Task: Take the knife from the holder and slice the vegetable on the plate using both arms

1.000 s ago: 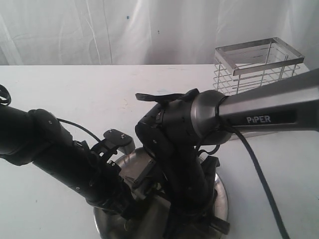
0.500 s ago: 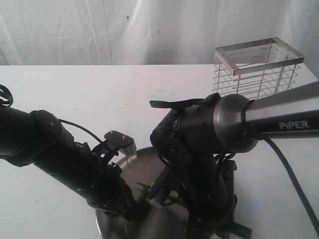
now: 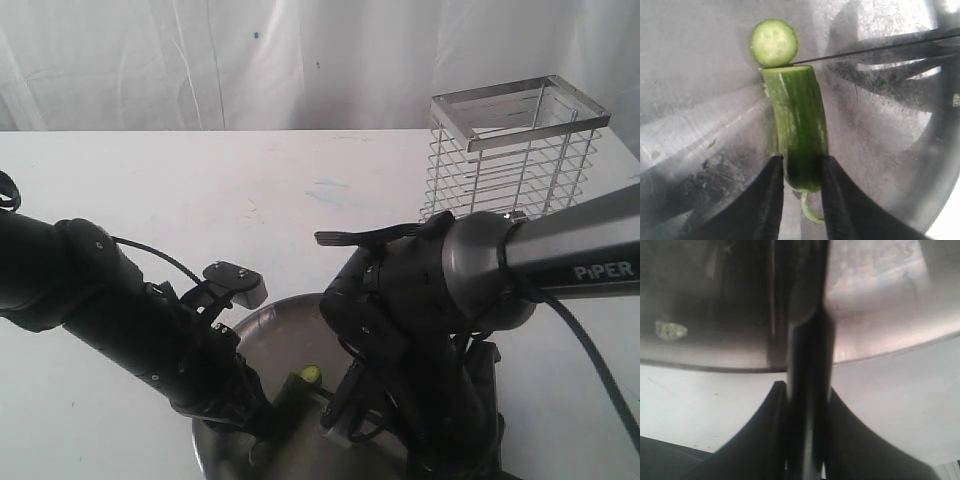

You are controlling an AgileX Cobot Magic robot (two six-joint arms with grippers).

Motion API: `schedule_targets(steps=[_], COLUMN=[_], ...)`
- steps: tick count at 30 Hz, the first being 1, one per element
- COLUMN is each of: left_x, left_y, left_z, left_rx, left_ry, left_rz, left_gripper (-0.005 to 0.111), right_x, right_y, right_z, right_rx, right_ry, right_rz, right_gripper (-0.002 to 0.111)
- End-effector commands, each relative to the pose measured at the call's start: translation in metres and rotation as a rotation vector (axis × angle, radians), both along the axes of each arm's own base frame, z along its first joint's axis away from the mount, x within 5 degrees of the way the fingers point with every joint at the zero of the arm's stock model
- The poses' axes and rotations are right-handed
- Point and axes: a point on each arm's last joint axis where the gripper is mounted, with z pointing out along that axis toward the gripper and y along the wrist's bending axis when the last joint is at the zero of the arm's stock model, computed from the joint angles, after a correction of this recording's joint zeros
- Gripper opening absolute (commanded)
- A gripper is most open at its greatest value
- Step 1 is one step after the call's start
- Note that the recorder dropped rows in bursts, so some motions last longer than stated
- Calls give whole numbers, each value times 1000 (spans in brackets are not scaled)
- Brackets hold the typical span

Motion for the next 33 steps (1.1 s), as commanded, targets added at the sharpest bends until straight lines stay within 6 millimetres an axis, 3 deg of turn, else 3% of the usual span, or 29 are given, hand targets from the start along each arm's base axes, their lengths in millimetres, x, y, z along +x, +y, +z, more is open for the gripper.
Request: schedule_targets(steps=[1, 11, 21, 33], left_x=[2, 2, 10, 8], left_y=[7, 8, 31, 30], left_z=[-9, -9, -12, -11], left_rx=[48, 49, 120, 117], left_ry=[-9, 4, 75, 102], left_rz=[6, 27, 173, 182], left_gripper=[31, 31, 31, 31], right_x=[-2, 3, 4, 4], right_y=[-2, 3, 4, 4], right_z=[0, 4, 5, 6], right_rx=[-16, 4, 9, 11], right_ry=[15, -5, -9, -10], right_rz=[15, 17, 17, 17], right_gripper=[0, 0, 0, 0])
